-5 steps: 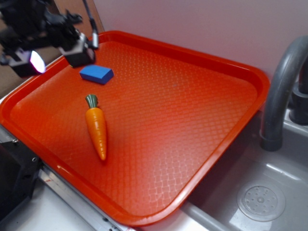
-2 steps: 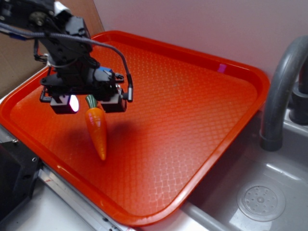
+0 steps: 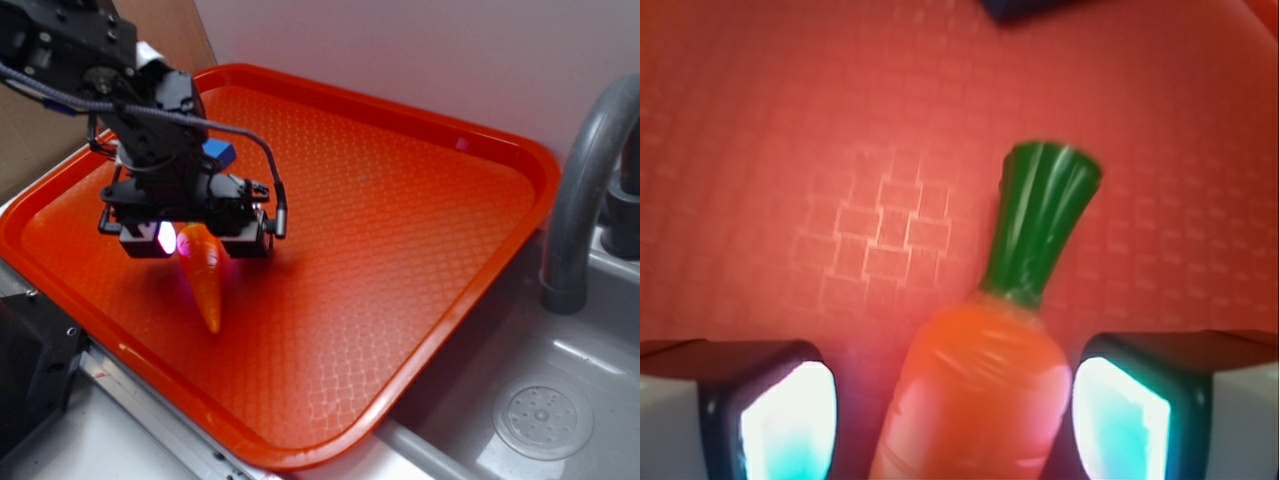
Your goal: Grab the carrot.
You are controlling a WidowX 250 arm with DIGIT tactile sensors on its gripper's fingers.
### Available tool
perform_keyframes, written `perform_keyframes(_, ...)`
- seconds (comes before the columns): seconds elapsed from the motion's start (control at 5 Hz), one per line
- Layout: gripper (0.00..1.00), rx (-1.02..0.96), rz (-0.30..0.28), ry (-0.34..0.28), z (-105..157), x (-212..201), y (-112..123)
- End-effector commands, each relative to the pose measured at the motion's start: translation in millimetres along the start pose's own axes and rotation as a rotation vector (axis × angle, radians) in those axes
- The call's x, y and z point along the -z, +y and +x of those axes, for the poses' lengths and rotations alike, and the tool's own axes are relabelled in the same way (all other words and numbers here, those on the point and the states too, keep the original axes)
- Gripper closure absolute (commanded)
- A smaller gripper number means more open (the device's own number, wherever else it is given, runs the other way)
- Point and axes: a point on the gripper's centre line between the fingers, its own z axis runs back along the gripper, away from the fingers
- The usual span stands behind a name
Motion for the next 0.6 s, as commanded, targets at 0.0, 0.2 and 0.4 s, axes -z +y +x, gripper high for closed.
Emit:
perform_keyframes(0.0,1.0,0.018,-0.016,0.001,-0.3,9.7,-0.2)
perform_keyframes(0.2,1.0,0.014,-0.025,-0.002,0.3,7.7,0.6)
perform_keyframes(0.4,1.0,0.025,-0.025,0.0,-1.3,8.2,1.8)
